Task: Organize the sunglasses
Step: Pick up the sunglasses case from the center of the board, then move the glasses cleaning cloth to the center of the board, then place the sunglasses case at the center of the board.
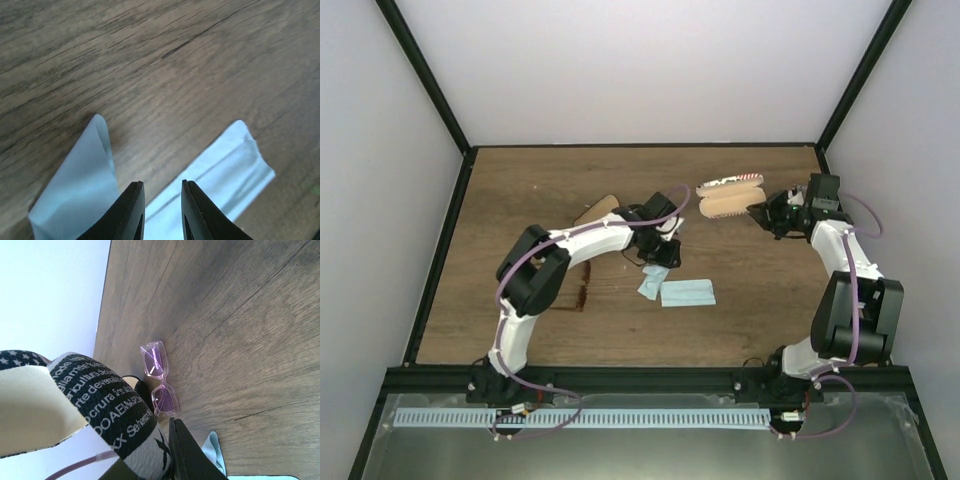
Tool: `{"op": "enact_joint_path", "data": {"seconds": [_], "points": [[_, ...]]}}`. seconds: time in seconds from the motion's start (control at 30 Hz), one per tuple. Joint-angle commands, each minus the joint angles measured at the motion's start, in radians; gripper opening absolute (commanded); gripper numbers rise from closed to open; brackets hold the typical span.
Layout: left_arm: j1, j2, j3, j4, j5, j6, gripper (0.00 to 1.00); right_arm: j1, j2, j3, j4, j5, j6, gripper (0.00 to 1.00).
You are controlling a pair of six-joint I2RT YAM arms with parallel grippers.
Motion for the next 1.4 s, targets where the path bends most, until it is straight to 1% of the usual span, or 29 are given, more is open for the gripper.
{"op": "enact_joint_path", "data": {"seconds": [0.0,0.17,0.3,0.47,0.67,0.87,1.0,1.03,1.1,1.17,1.23,1.37], "points": [[0.003,0.078,0.040,-0.029,-0.010,0.049,0.23,-0.006,-0.042,-0.001,-0.016,-0.030,-0.026,0.01],[0.007,0.100,0.002,-0.067,-0.054,0.079,0.23,-0.005,-0.044,-0.027,-0.016,-0.034,-0.050,0.01],[0.048,0.085,-0.069,-0.054,-0.079,0.067,0.23,-0.005,-0.054,-0.054,-0.017,-0.035,-0.061,0.01],[0.123,0.021,-0.136,-0.064,-0.140,0.077,0.23,-0.005,-0.072,-0.095,-0.022,-0.042,-0.077,0.01],[0.164,-0.055,-0.179,-0.110,-0.227,0.115,0.24,-0.002,-0.096,-0.170,0.001,-0.057,-0.071,0.01],[0.205,-0.140,-0.269,-0.110,-0.287,0.111,0.25,0.051,-0.119,-0.241,0.035,-0.052,-0.040,0.01],[0.210,-0.191,-0.276,-0.101,-0.317,0.082,0.34,0.127,-0.113,-0.277,0.088,-0.035,0.007,0.01],[0.210,-0.207,-0.270,-0.098,-0.315,0.069,0.38,0.148,-0.107,-0.280,0.101,-0.028,0.018,0.01],[0.210,-0.236,-0.243,-0.093,-0.305,0.044,0.50,0.183,-0.095,-0.287,0.128,-0.015,0.041,0.01],[0.210,-0.261,-0.208,-0.094,-0.278,0.019,0.58,0.210,-0.078,-0.301,0.166,-0.011,0.063,0.01],[0.210,-0.278,-0.161,-0.100,-0.234,-0.003,0.60,0.237,-0.051,-0.312,0.193,0.002,0.073,0.01],[0.205,-0.304,-0.070,-0.102,-0.171,-0.044,0.61,0.300,0.011,-0.339,0.278,0.004,0.120,0.01]]}}
